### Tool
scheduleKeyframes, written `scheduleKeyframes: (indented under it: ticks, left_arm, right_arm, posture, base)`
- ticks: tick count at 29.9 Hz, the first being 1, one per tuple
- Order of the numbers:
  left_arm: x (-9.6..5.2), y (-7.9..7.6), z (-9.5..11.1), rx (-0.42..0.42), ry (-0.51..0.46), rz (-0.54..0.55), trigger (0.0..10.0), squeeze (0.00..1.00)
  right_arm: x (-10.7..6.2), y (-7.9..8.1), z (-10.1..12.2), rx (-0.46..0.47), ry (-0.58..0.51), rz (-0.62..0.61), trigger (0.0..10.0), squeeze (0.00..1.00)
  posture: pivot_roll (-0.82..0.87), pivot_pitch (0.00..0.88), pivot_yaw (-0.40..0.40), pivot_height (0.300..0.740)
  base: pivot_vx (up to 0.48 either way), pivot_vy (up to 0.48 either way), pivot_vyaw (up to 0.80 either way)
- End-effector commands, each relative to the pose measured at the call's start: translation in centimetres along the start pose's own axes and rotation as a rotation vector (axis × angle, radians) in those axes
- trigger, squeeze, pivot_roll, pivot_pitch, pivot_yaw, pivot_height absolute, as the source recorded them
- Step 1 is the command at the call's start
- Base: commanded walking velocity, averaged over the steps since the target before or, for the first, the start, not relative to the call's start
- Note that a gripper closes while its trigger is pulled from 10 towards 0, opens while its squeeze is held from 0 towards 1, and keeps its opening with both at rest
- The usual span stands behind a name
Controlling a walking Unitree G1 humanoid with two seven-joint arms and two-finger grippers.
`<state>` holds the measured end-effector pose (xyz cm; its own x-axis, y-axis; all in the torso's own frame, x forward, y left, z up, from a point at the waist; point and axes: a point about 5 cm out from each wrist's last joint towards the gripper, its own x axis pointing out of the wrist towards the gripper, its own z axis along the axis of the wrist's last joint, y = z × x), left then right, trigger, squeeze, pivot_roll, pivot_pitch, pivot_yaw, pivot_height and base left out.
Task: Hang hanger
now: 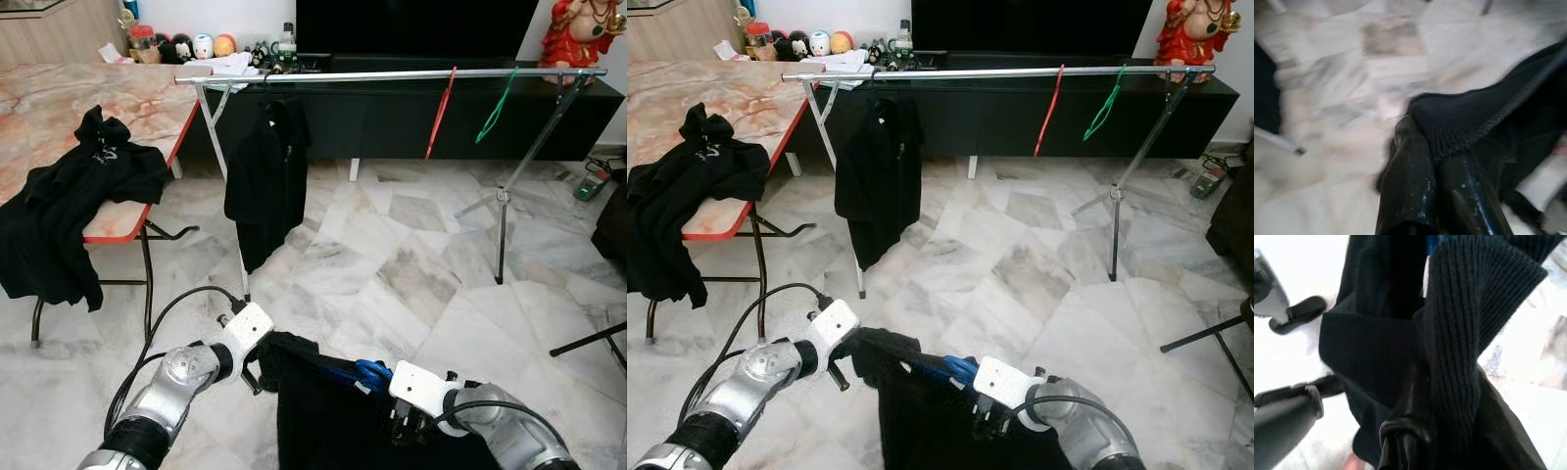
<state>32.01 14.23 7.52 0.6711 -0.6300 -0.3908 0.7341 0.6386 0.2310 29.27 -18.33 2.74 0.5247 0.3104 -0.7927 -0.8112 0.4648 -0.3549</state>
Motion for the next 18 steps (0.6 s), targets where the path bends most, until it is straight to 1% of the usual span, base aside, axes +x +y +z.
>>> scheduleKeyframes:
  ticks: [1, 3, 4, 7, 8, 10, 11, 12, 13, 15, 16, 18]
  left_arm:
    - [-0.6, -0.1, 0.4, 0.001, -0.008, -0.066, 0.0, 0.00]
    - [-0.8, -0.4, 0.8, 0.005, -0.022, -0.093, 0.0, 0.00]
    - [-1.0, -0.7, 1.4, 0.005, -0.045, -0.124, 0.0, 0.00]
    - [-1.2, -1.2, 2.2, -0.005, -0.072, -0.171, 0.0, 0.00]
    - [-1.6, -2.2, 2.7, 0.007, -0.074, -0.263, 0.0, 0.00]
    - [-2.1, -3.2, 2.8, 0.033, -0.059, -0.344, 0.0, 0.00]
    - [-2.3, -3.7, 2.9, 0.030, -0.061, -0.373, 0.4, 0.00]
    - [-2.4, -3.8, 3.0, 0.022, -0.065, -0.381, 0.4, 0.00]
    - [-2.3, -4.1, 3.6, 0.004, -0.094, -0.391, 0.7, 0.00]
    - [-2.3, -4.4, 4.0, -0.004, -0.110, -0.402, 4.5, 0.00]
    - [-2.3, -4.6, 4.2, 0.005, -0.109, -0.410, 10.0, 0.00]
    - [-2.3, -4.7, 4.2, 0.011, -0.106, -0.417, 10.0, 0.00]
  right_arm:
    - [-0.1, -0.9, 0.3, 0.084, -0.026, -0.059, 0.0, 0.00]
    - [0.0, -1.0, 0.8, 0.116, -0.053, -0.067, 0.0, 0.00]
    - [0.2, -1.2, 1.2, 0.144, -0.077, -0.086, 0.0, 0.00]
    - [0.3, -1.5, 1.4, 0.185, -0.088, -0.121, 0.0, 0.00]
    - [0.4, -1.7, 1.8, 0.260, -0.136, -0.130, 0.0, 0.00]
    - [0.3, -2.0, 2.6, 0.345, -0.212, -0.141, 0.0, 0.00]
    - [0.2, -2.2, 3.0, 0.368, -0.243, -0.146, 0.0, 0.00]
    - [0.2, -2.2, 3.1, 0.367, -0.248, -0.147, 0.0, 0.00]
    - [0.2, -2.5, 3.2, 0.366, -0.249, -0.164, 0.0, 0.00]
    - [0.4, -2.6, 3.3, 0.363, -0.244, -0.179, 0.0, 0.00]
    - [0.5, -2.7, 3.5, 0.369, -0.248, -0.187, 0.0, 0.00]
    - [0.5, -2.8, 3.6, 0.375, -0.251, -0.192, 0.0, 0.00]
  posture:
    - [0.05, 0.117, -0.021, 0.740]
    - [0.05, 0.116, -0.021, 0.740]
    - [0.05, 0.114, -0.022, 0.740]
    - [0.06, 0.113, -0.026, 0.740]
    - [0.06, 0.114, -0.027, 0.740]
    - [0.06, 0.111, -0.026, 0.740]
    - [0.05, 0.114, -0.026, 0.740]
    - [0.05, 0.114, -0.026, 0.740]
    - [0.05, 0.113, -0.027, 0.740]
    - [0.06, 0.111, -0.028, 0.740]
    - [0.06, 0.109, -0.028, 0.740]
    - [0.06, 0.108, -0.028, 0.740]
  base:
    - [0.000, 0.000, 0.00]
    - [0.000, 0.000, 0.00]
    - [0.000, 0.000, 0.00]
    - [0.000, 0.000, 0.00]
    - [0.000, 0.000, 0.00]
    - [0.000, 0.000, 0.00]
    - [0.000, 0.000, 0.00]
    - [0.000, 0.000, 0.00]
    - [0.000, 0.000, 0.00]
    - [0.000, 0.000, 0.00]
    - [0.000, 0.000, 0.00]
    - [0.000, 0.000, 0.00]
